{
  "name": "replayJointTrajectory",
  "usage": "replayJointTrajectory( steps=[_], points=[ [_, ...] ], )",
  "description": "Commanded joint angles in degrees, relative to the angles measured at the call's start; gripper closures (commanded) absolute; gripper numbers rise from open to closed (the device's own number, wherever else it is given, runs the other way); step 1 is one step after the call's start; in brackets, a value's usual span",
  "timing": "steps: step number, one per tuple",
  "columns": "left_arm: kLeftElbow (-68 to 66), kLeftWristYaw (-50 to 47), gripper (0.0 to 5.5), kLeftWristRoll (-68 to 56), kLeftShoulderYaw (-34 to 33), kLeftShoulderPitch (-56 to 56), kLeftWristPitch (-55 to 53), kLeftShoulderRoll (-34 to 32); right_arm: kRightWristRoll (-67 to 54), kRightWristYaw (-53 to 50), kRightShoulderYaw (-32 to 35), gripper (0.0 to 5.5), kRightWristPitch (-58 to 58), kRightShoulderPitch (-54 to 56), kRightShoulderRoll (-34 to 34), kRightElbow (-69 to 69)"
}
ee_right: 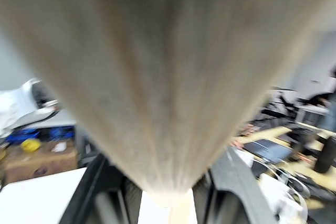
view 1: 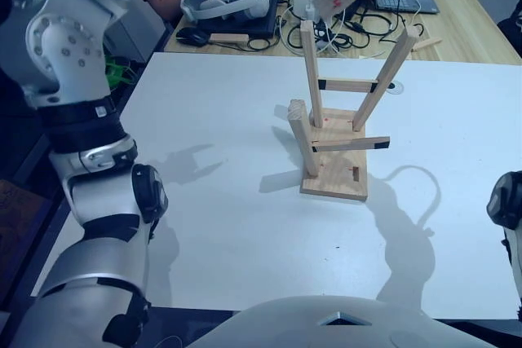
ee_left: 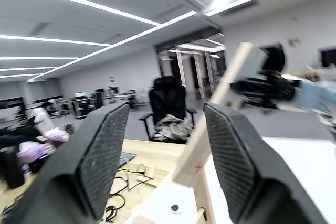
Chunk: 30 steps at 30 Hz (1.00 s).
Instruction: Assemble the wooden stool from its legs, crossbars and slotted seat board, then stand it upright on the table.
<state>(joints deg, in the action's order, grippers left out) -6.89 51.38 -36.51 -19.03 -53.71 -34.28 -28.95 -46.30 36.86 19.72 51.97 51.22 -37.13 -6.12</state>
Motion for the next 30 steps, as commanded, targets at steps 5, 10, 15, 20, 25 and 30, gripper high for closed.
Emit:
replayJointTrajectory(
  steps=[5, 10, 15, 20, 25, 30],
  points=[
    [3.24, -8.24, 2.88, 12.47, 14.92, 21.04, 9.14, 8.49, -10.51, -6.27, 12.50, 4.50, 16.66, -23.89, -3.14, -9.51],
    [15.95, -3.32, 2.88, 10.03, 23.15, 30.85, 2.07, 5.78, -11.16, -8.86, 16.06, 4.51, 18.92, -36.68, -1.65, -11.82],
    [23.21, -3.85, 2.88, 7.77, 25.08, 33.29, -2.99, 4.84, -11.74, -10.74, 17.67, 4.51, 18.55, -44.09, 0.96, -10.46],
    [27.41, -6.05, 2.88, 5.16, 26.28, 33.41, -6.77, 6.08, -8.05, -9.59, 12.55, 4.51, 13.81, -44.25, 1.92, -7.10],
    [27.82, -7.44, 2.88, 4.31, 25.76, 33.01, -7.31, 6.42, -2.88, -6.44, 7.75, 4.51, 8.08, -44.72, -1.24, -4.17],
    [27.35, -10.40, 2.88, 2.69, 23.93, 30.96, -6.78, 8.90, 1.22, -3.96, 0.16, 4.51, 4.67, -42.00, -5.07, -4.93]
  ],
)
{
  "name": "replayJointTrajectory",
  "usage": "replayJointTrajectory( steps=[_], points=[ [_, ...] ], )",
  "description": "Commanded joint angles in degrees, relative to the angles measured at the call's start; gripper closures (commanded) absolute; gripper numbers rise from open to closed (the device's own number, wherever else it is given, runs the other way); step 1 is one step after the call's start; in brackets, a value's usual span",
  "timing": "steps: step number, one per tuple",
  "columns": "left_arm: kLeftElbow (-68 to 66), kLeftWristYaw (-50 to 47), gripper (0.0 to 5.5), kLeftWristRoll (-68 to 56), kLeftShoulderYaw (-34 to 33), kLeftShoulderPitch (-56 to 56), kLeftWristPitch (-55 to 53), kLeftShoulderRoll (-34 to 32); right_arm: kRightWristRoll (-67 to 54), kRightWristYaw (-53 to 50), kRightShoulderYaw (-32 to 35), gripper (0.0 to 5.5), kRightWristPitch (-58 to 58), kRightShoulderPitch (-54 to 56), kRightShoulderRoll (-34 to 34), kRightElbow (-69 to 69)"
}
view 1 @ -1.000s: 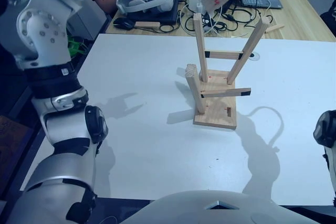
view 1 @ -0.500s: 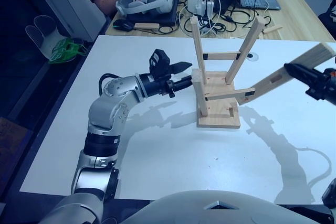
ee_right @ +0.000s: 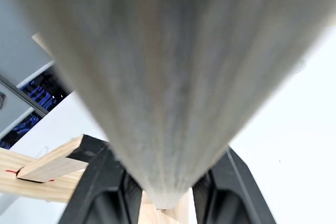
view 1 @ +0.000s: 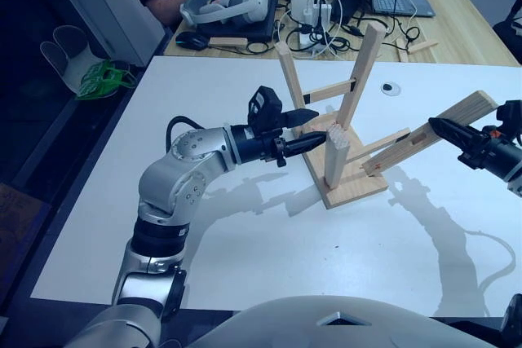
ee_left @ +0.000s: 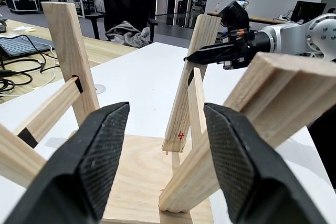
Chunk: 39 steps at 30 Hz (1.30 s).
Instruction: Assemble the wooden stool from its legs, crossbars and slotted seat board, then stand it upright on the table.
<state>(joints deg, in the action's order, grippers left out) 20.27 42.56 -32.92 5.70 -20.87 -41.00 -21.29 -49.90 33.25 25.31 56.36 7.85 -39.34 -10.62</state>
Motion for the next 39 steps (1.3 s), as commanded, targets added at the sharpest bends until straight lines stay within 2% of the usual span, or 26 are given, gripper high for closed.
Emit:
replayJointTrajectory(
  steps=[1, 7, 12, 16, 21, 26, 28, 32, 39],
  points=[
    [0.22, -1.89, 2.88, -1.00, -0.71, -2.02, 0.06, 1.52, 5.43, -0.16, -6.89, 4.51, -0.01, 2.16, -3.46, -0.67],
    [-0.39, -2.51, 2.88, -0.71, -0.08, -2.54, 0.97, 2.69, 9.13, 0.13, -12.69, 4.51, -0.29, 6.68, -4.52, 2.11],
    [-1.28, -2.32, 2.88, -0.40, 0.28, -3.10, 1.69, 2.87, 8.99, 1.34, -13.91, 4.51, 0.64, 10.21, -3.67, 7.04],
    [-1.00, -2.18, 2.88, -0.38, 0.75, -2.94, 1.94, 2.84, 10.82, 5.16, -15.76, 4.51, -3.92, 10.32, -3.59, 10.02],
    [-0.99, -2.03, 2.88, -0.48, 0.58, -2.84, 1.83, 2.47, 11.37, 5.92, -14.61, 4.51, -7.45, 10.10, -2.39, 10.66],
    [-1.51, -2.27, 2.88, -0.19, 0.57, -2.92, 1.90, 2.66, 11.74, 3.52, -12.40, 3.51, -9.42, 11.75, -0.20, 11.81],
    [-1.93, -2.47, 2.88, 0.05, 0.53, -3.02, 2.07, 2.82, 11.45, 1.76, -10.19, 3.33, -11.66, 13.42, 1.70, 12.15],
    [-2.10, -2.72, 2.88, 0.35, 0.69, -2.83, 2.32, 3.02, 12.11, 0.97, -8.84, 3.33, -16.30, 14.14, 4.14, 9.92],
    [-2.16, -2.84, 2.88, 1.06, 1.30, -2.40, 2.82, 2.95, 11.72, 1.21, -9.13, 3.33, -16.74, 13.57, 5.27, 7.22]
  ],
)
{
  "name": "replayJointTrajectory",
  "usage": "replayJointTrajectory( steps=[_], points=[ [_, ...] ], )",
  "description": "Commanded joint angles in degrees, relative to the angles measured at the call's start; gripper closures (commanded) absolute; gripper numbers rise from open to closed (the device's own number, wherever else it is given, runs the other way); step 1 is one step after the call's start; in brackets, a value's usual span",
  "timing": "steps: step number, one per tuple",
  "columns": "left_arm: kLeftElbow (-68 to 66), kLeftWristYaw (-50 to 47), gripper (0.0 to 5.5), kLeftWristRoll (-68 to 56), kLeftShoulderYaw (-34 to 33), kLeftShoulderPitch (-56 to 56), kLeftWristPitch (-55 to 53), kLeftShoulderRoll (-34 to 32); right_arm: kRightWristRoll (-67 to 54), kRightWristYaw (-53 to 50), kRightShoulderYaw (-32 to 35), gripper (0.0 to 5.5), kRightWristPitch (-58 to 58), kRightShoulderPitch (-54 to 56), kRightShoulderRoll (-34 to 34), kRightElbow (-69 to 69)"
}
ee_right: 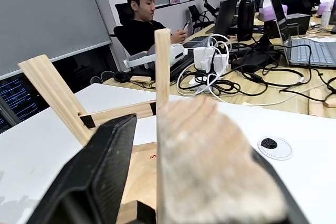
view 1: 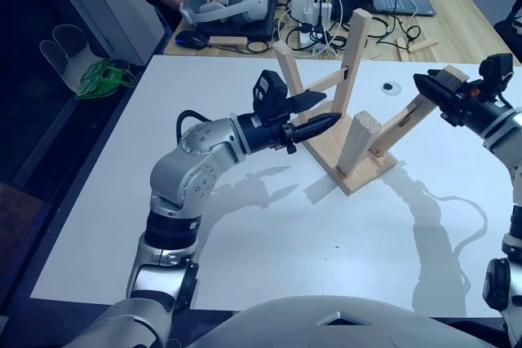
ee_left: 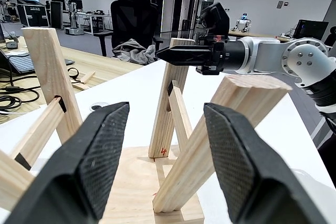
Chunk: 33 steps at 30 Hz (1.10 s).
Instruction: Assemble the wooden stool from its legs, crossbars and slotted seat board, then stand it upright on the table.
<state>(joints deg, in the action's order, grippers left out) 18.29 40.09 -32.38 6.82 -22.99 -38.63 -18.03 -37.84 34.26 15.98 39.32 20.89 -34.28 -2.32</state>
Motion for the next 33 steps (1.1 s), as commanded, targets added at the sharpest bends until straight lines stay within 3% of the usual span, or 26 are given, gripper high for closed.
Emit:
replayJointTrajectory(
  steps=[1, 7, 21, 24, 33],
  points=[
    [-0.23, -0.41, 2.88, 0.61, 0.15, -0.32, 0.50, -0.28, -0.64, 0.44, 0.20, 3.33, 0.77, 0.50, 0.10, -1.35],
    [-1.11, -0.97, 2.88, 1.32, 0.14, -0.80, 1.10, -0.22, 7.83, 2.55, -8.60, 3.33, 2.54, -3.44, -4.70, 1.73],
    [-2.38, -1.69, 2.88, 2.46, 0.36, -1.86, 1.75, -0.06, 15.61, 10.72, -19.22, 3.33, 0.46, -3.63, -8.45, 7.78],
    [-2.47, -1.97, 2.88, 2.58, 0.35, -1.91, 1.83, 0.16, 17.26, 9.84, -19.79, 3.33, -1.50, -2.79, -7.81, 9.57],
    [-3.04, -2.01, 2.88, 3.33, 0.58, -1.52, 2.72, 0.35, 14.61, 2.05, -8.79, 3.33, -12.71, 0.47, -0.49, 5.88]
  ],
)
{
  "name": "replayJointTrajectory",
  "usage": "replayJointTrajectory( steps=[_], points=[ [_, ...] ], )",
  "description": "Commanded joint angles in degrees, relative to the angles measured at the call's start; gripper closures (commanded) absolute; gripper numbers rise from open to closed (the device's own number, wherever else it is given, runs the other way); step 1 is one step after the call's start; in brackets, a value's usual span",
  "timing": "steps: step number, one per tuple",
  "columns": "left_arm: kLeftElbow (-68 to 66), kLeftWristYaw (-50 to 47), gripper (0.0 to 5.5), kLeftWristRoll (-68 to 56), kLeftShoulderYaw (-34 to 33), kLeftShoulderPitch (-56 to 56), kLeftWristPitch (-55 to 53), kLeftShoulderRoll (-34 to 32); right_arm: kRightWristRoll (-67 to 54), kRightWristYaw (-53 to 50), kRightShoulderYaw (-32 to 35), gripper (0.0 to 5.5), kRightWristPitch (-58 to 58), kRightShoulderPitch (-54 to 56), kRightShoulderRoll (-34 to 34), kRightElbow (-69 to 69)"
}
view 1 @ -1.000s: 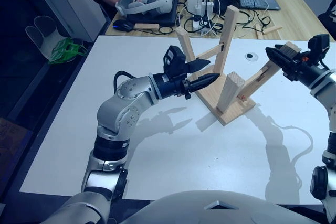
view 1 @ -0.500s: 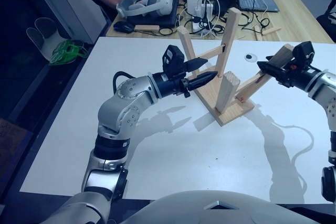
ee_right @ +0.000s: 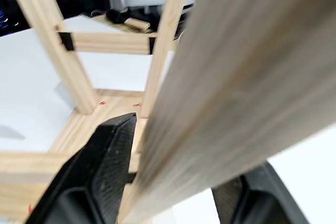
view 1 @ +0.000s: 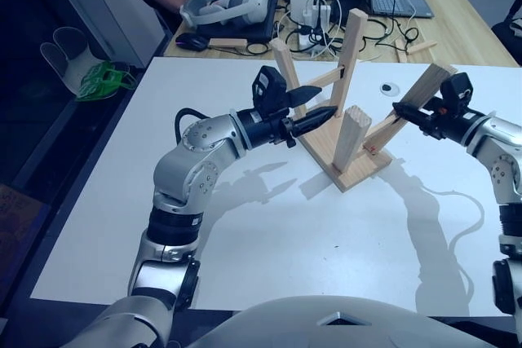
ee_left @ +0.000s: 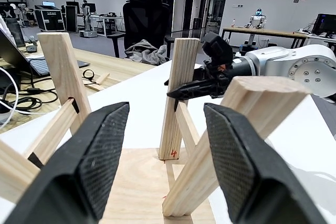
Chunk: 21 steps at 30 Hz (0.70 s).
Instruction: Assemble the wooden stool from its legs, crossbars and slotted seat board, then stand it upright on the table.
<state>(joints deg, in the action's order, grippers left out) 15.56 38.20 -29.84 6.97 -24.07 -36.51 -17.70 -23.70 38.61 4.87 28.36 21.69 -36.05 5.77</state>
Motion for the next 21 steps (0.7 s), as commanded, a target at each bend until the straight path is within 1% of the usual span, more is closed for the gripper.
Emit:
replayJointTrajectory(
  steps=[1, 3, 8, 11, 14, 16, 18, 21],
  points=[
    [-0.44, -0.13, 2.88, 0.86, 0.45, -0.44, 0.74, 0.09, 0.53, -2.62, 2.70, 3.33, -1.94, -0.42, 1.47, -2.80],
    [-0.77, -0.16, 2.88, 1.05, 0.44, -0.57, 1.05, 0.20, 0.26, -2.46, 2.94, 3.33, -1.04, -0.73, 1.44, -3.46],
    [-1.44, -0.25, 2.88, 1.30, 0.45, -0.92, 1.66, 0.39, -0.32, -0.99, 3.21, 2.55, 2.06, -1.31, 0.57, -5.20],
    [-1.32, -0.36, 2.88, 1.38, 0.44, -0.49, 1.78, 0.48, -0.77, -3.02, 6.27, 2.23, 2.35, 1.47, 0.33, -4.79],
    [-1.34, -0.59, 2.88, 1.46, 0.48, -0.17, 1.92, 0.55, -2.59, -3.70, 10.17, 2.23, 2.42, 6.86, -0.76, -4.01],
    [-1.41, -0.72, 2.88, 1.50, 0.43, -0.11, 2.02, 0.66, -3.63, -4.59, 12.22, 2.23, 3.01, 12.34, -1.54, -2.04],
    [-1.68, -0.84, 2.88, 1.60, 0.40, -0.23, 2.21, 0.85, -4.76, -5.36, 13.44, 2.23, 3.77, 19.54, -2.15, 1.10],
    [-2.03, -0.96, 2.88, 1.82, 0.37, -0.45, 2.53, 1.10, -5.89, -5.17, 13.52, 2.23, 5.63, 28.81, -2.95, 6.51]
  ],
)
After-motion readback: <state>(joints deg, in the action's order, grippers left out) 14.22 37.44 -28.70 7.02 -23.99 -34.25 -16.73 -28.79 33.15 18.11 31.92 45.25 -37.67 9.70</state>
